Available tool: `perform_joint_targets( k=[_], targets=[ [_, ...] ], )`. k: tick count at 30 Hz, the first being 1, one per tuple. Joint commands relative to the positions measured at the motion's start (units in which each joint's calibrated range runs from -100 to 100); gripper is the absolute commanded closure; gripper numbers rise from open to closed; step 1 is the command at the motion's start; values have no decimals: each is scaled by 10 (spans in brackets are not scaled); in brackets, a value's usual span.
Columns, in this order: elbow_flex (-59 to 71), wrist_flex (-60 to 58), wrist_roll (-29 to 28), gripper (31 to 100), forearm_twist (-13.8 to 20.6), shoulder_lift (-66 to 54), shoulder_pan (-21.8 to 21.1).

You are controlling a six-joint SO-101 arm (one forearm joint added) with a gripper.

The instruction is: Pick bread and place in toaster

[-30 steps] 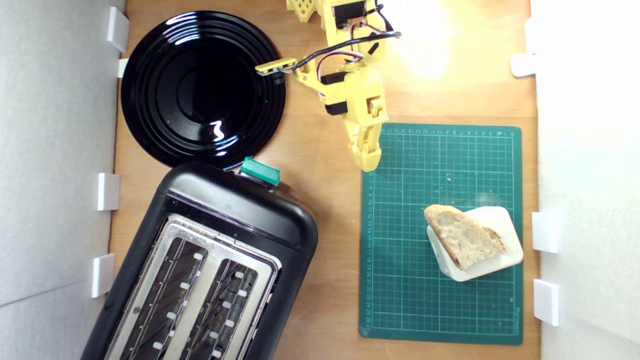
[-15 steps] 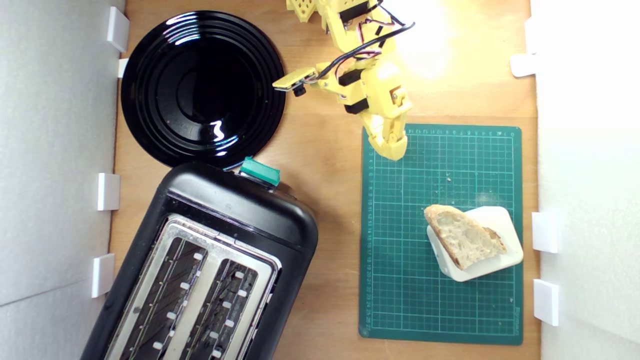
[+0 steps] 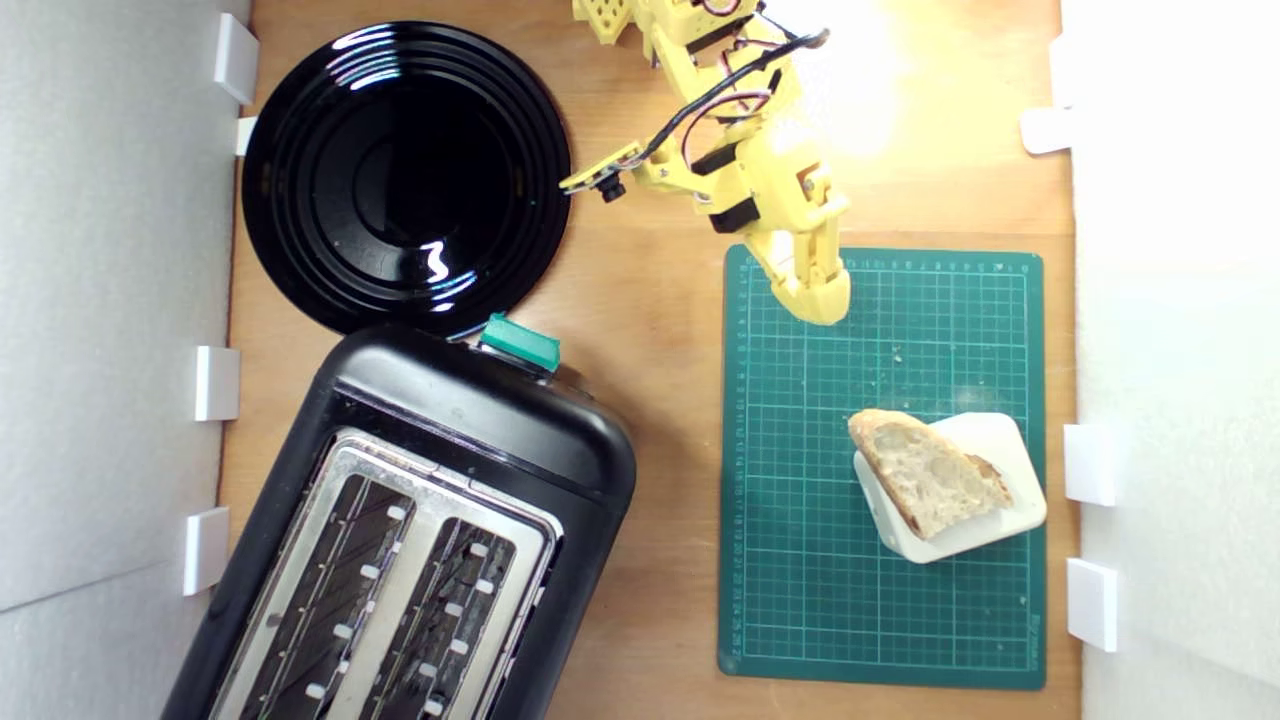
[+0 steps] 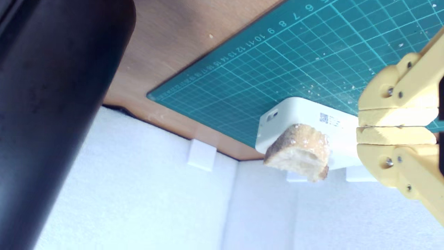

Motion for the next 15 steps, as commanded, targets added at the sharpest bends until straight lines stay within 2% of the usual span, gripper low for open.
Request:
perform_joint_targets(
  k=[1, 8, 15],
  targets=[
    [-17, -49, 15, 903, 5, 25, 13],
    [-51, -51, 19, 776, 8, 75, 9],
    [-51, -51, 20, 765, 1, 78, 5]
  ],
)
